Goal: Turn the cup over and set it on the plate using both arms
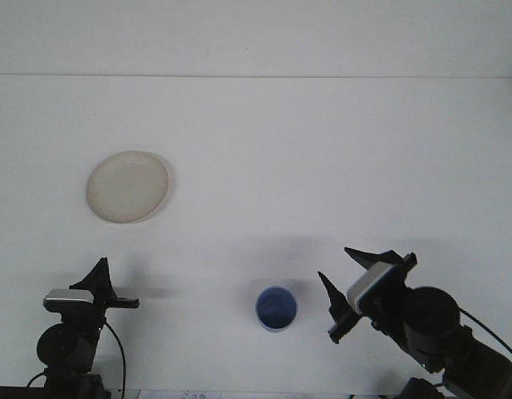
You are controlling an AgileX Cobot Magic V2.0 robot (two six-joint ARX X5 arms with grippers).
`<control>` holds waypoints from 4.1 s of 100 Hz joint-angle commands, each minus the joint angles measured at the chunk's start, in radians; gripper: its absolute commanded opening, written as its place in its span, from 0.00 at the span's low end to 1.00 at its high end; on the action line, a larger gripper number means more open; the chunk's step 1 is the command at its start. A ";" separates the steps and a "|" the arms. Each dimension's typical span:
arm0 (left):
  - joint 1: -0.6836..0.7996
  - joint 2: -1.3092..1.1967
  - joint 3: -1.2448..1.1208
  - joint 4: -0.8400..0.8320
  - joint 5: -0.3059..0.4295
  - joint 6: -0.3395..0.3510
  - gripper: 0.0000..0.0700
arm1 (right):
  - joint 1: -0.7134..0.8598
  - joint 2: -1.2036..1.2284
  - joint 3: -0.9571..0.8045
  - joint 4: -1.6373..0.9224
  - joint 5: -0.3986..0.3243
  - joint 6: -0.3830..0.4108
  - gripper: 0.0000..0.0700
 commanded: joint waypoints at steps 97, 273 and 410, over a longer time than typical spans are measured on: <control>-0.098 0.591 0.653 -0.328 0.570 -0.322 0.56 | 0.010 -0.316 -0.241 0.084 0.025 0.018 0.61; -0.895 1.647 1.366 -0.818 0.109 -0.116 0.01 | 0.010 -0.316 -0.247 0.083 0.043 0.017 0.61; 0.108 1.807 1.527 -0.727 0.037 -0.005 0.14 | 0.010 -0.315 -0.254 0.087 0.043 0.018 0.61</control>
